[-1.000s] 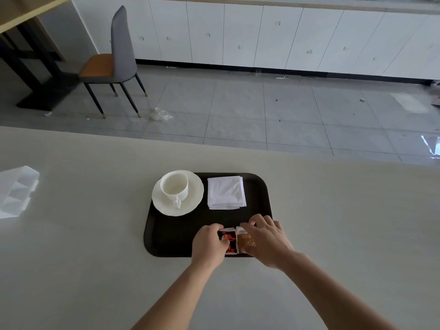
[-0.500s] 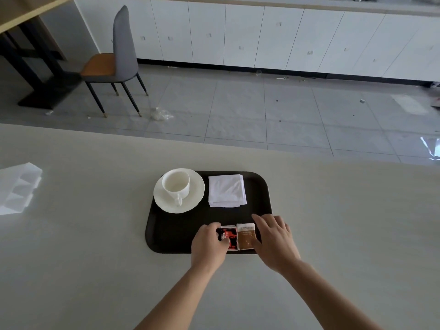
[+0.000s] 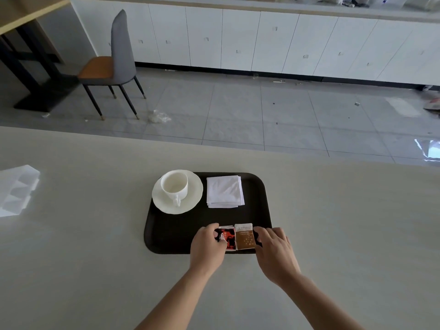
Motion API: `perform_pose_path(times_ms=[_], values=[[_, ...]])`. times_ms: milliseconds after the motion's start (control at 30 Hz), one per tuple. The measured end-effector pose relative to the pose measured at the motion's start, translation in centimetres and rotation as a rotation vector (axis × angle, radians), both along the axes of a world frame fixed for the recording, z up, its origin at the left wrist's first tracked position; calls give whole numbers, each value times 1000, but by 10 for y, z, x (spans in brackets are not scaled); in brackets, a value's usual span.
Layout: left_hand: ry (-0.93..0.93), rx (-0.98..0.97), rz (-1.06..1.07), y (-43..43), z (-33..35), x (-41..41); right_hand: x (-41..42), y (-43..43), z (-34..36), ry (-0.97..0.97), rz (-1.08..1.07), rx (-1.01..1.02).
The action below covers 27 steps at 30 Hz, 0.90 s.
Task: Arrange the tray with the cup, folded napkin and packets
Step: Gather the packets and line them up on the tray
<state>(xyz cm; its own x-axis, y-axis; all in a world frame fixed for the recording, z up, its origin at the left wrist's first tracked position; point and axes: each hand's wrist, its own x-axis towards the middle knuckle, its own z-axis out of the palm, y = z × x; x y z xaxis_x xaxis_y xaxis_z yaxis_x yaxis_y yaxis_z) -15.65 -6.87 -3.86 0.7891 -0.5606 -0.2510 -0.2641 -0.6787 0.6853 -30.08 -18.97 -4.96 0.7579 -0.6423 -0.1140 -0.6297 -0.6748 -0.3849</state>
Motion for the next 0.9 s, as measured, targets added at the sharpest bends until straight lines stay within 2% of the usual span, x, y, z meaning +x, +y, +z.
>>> perform_pose_path(times_ms=[500, 667, 900], values=[[38, -21, -8, -1, -2, 1, -7, 7, 4, -72, 58, -45], [31, -53, 23, 2, -2, 0, -6, 9, 6, -141, -26, 2], [34, -71, 18, 5, -4, -2, -9, 12, 3, -111, -2, 0]])
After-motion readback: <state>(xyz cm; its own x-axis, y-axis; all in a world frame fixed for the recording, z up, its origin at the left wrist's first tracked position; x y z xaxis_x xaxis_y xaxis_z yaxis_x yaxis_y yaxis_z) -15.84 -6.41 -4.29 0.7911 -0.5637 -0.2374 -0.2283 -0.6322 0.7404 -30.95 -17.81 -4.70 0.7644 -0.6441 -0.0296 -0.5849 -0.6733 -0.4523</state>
